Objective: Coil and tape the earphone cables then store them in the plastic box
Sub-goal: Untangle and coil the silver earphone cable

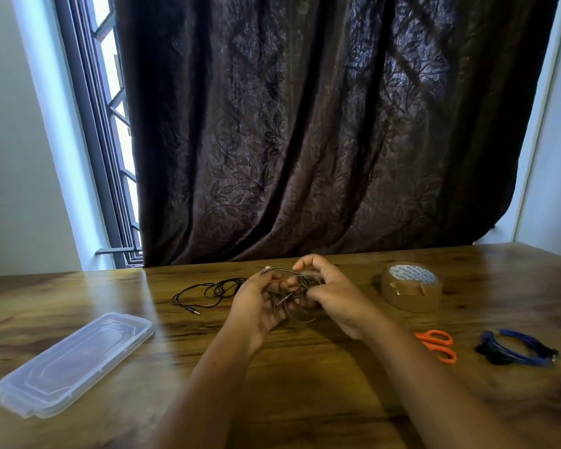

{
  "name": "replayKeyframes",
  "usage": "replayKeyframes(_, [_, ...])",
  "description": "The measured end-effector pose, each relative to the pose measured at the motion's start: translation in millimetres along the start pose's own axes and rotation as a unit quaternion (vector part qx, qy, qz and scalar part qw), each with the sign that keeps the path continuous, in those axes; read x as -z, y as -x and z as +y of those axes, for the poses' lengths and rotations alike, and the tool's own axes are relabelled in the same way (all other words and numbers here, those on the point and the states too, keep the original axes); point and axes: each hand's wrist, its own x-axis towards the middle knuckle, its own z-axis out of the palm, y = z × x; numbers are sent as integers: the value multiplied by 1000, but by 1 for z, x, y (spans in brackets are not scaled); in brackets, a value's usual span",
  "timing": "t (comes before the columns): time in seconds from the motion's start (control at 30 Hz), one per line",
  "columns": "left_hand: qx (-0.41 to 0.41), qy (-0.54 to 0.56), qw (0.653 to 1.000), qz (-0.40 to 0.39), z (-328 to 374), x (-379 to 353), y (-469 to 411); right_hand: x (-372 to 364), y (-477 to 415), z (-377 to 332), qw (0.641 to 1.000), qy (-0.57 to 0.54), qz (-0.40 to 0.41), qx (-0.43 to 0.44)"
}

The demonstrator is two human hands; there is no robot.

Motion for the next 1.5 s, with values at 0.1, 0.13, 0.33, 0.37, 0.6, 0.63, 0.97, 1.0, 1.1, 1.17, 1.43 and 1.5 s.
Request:
replayKeyframes(0.1, [12,44,999,5,2,-4,3,3,-5,7,998,8,62,-16])
replayKeyframes(0.13, [9,59,998,1,2,-6,4,5,-6,8,996,30,87,-4])
replayKeyframes(0.33, [-17,22,997,-66,11,-4,6,15,-2,6,893,396,205,63])
replayKeyframes(0.37, [-23,19,997,-72,12,-1,6,15,0,5,880,423,209,50])
replayKeyframes(0.6, [-11,-2,991,-130,5,-1,8,15,1,1,864,487,121,-41])
replayKeyframes(0.63, [-10,-23,990,-136,2,-4,7,16,2,0,855,506,106,-45])
replayKeyframes(0.97, [-158,-316,934,-47,-5,-2,-1,23,-1,5,844,529,45,-74])
replayKeyframes(1.0, [-199,-364,909,-28,-5,-1,-1,21,0,4,836,544,57,-50])
replayKeyframes(1.1, [-244,-406,881,-19,-6,7,-5,20,1,-1,865,485,104,75])
replayKeyframes(1.17, [-226,-390,892,-21,-7,12,-5,21,1,-4,916,364,100,139])
replayKeyframes(1.43, [-155,-174,972,-5,-2,7,-4,12,6,-10,977,-187,-12,101])
replayKeyframes(1.5, [-111,-102,988,17,-2,10,-5,16,8,-9,960,-270,-41,64])
